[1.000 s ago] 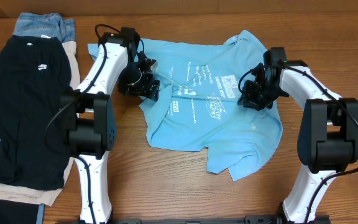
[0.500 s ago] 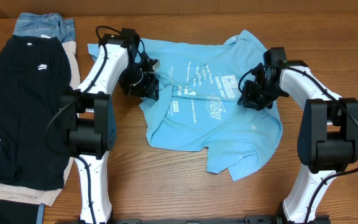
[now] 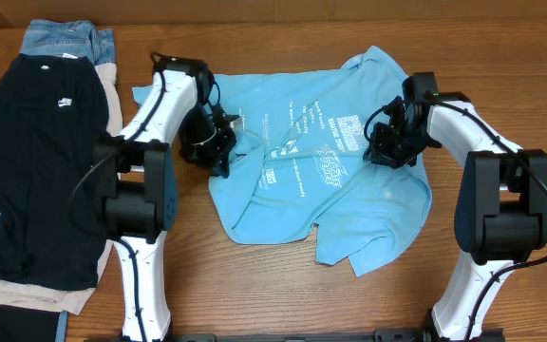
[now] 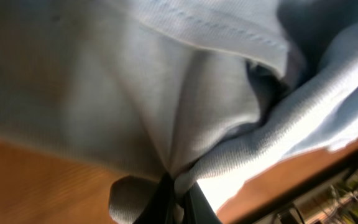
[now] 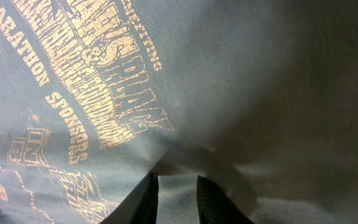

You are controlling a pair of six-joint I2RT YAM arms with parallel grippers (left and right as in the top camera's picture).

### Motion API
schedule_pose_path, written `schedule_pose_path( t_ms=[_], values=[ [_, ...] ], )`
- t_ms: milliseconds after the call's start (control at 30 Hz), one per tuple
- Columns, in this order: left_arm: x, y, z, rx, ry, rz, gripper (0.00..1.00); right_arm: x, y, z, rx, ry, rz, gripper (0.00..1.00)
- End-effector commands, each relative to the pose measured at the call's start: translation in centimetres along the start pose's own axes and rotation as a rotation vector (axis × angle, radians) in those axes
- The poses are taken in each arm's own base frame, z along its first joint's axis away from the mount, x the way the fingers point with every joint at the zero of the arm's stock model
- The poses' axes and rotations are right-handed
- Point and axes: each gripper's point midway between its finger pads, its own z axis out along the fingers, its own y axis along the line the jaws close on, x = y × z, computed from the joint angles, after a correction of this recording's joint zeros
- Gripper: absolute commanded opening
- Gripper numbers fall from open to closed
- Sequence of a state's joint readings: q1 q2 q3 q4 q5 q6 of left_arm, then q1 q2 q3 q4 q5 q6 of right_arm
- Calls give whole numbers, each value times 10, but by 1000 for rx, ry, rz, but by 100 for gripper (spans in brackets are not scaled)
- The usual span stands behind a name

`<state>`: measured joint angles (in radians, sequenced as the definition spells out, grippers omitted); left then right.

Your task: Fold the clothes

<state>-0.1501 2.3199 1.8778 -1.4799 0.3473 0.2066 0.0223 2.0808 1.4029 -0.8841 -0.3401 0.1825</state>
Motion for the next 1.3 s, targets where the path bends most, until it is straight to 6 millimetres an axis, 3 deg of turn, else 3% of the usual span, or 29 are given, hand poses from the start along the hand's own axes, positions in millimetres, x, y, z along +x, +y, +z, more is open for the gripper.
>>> schedule_pose_path(
  t_ms=[0, 200, 333, 433, 600, 667, 700, 833, 1000, 1133, 1267],
  values=[
    [22, 13, -40, -81, -46, -127, 4, 4, -19, 10, 76, 18, 8, 25],
    [66, 46, -84, -339, -48, -346, 4, 4, -19, 10, 76, 18, 8, 25],
    [87, 53, -98, -375, -40, -411, 4, 3, -19, 10, 76, 18, 8, 25],
    [87, 52, -98, -369, -41, -420, 5, 4, -19, 10, 76, 18, 8, 25],
    [94, 50, -85, -342, 3, -433, 17, 3, -19, 10, 76, 18, 8, 25],
    [99, 50, -79, -338, 32, -437, 13, 3, -19, 10, 76, 18, 8, 25],
    [101, 50, -75, -336, 48, -440, 4, 3, -19, 10, 76, 18, 8, 25],
    [111, 50, -72, -337, 60, -472, 4, 3, -19, 10, 77, 18, 8, 25],
    [118, 40, -93, -342, -34, -485, 4, 3, -19, 10, 76, 17, 8, 25],
    [111, 35, -103, -331, -159, -477, 4, 2, -18, 10, 74, 11, 5, 24],
    [69, 29, -108, -244, -353, -413, 4, -20, -8, 1, 51, -57, -87, 21]
  ],
)
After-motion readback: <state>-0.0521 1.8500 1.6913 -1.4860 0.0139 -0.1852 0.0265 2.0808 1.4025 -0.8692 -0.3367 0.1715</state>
